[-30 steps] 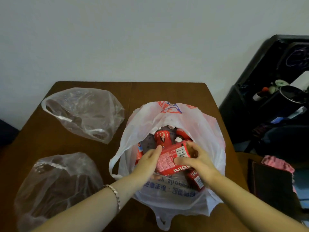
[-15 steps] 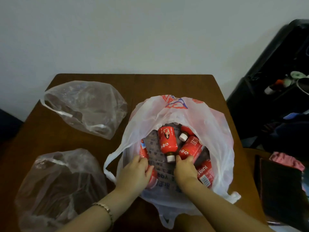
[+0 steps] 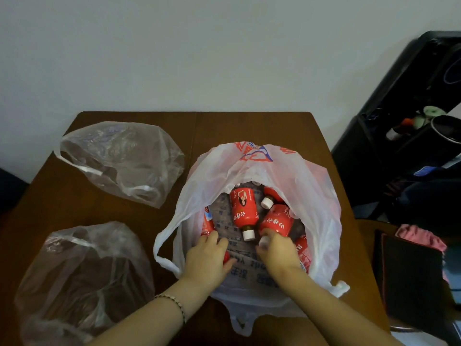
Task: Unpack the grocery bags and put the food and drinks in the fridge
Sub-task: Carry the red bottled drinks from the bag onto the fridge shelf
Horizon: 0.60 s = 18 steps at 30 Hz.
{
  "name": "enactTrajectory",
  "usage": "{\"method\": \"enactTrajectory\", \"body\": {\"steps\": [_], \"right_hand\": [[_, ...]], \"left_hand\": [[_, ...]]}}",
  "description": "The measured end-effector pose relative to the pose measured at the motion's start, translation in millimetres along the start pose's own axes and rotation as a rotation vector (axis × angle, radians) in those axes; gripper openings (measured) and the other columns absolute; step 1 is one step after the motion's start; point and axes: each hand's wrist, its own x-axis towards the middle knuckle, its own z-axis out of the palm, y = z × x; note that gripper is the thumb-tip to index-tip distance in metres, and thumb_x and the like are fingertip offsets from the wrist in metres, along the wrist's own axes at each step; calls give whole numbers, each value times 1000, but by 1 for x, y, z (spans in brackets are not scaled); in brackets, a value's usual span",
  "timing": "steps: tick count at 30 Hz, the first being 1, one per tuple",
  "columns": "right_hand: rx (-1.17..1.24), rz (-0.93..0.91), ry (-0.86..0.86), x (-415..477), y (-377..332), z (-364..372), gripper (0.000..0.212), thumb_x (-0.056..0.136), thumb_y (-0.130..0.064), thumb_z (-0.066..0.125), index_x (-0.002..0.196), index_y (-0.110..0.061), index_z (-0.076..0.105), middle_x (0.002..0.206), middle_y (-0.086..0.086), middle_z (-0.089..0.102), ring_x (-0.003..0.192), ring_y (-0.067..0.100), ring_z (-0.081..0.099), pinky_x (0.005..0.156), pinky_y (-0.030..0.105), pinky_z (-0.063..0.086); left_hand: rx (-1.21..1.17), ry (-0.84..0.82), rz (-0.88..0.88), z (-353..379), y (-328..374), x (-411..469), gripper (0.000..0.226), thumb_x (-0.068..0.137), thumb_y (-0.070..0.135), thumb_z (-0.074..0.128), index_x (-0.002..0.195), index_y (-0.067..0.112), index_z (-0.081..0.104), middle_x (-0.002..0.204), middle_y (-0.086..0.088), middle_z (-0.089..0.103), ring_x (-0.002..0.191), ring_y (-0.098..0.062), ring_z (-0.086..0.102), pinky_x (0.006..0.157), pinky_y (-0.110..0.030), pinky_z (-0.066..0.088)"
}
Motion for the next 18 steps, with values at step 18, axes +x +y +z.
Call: {"method": "enactTrajectory", "body": {"steps": [18], "right_hand": [[157,-317,-469,-13,-23,-2,24,82,-14,62,95,-18,42,85,-4,55,75,11,52,66,23,44]], "left_hand": [[-22,178,314,24,-6,5,39,57,48,73,85,21,63,61,7,64,47,-7,61,39,-18,47]]}}
